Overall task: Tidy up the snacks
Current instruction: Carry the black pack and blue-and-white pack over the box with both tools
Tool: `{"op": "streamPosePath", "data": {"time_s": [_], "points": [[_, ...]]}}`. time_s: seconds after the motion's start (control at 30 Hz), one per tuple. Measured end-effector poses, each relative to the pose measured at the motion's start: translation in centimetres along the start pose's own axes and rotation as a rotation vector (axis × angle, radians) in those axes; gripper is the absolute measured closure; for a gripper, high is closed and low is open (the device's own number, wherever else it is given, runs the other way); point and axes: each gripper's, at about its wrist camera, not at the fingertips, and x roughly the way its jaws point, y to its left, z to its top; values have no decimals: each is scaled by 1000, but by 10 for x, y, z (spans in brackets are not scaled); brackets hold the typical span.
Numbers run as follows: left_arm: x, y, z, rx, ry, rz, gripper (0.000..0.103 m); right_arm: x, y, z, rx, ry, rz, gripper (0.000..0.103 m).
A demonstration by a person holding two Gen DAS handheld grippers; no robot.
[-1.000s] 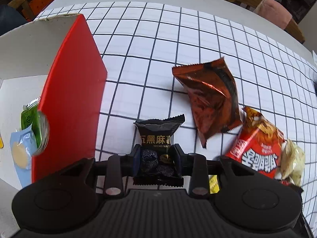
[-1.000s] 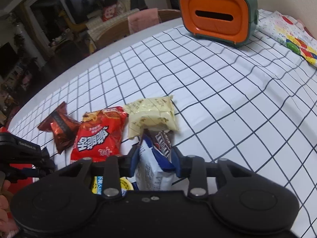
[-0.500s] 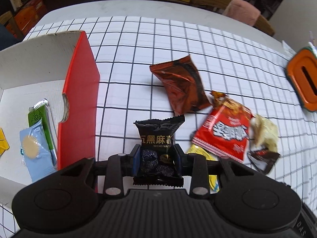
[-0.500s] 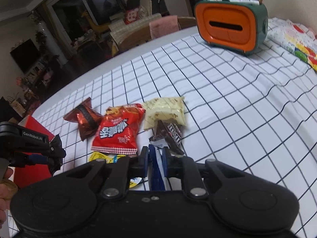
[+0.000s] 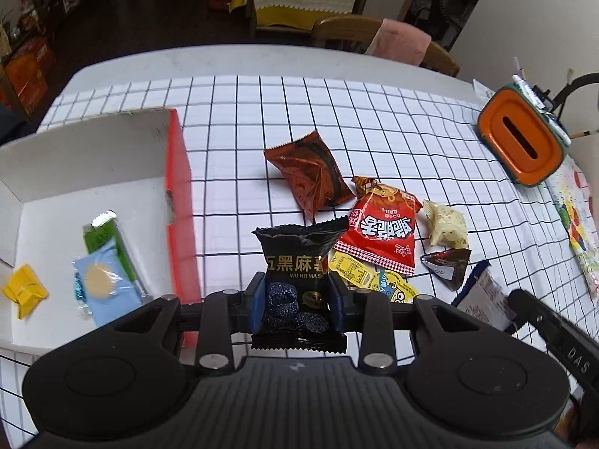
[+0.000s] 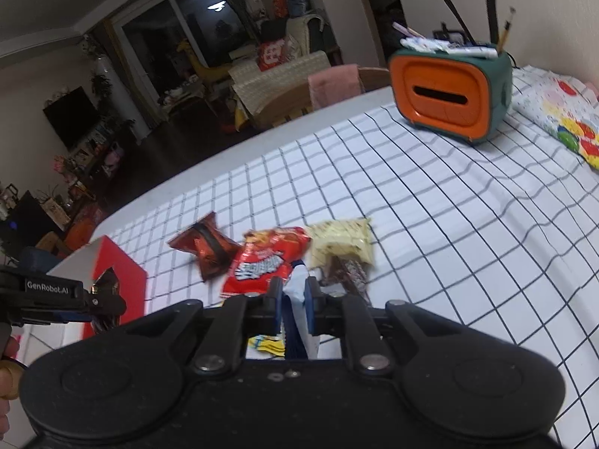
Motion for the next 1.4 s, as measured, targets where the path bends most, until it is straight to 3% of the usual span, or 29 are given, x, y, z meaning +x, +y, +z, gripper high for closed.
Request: {"op": "streamPosePath", "data": {"time_s": [0.43,0.8,1.13,1.4], "points": [[-47,61,-3,-7,-65,16,70,-12,89,15,-77,-36,117,92],[-72,144,-3,-45,-94,85,70,8,191,4,-195,-18,214,92],[-62,218,-5,-79,-58,149,70,51,259,-13,-260,40,241,93],[-40,246,-6,-36,-8,182,70,86,290,-30,-297,88,244,95]]}}
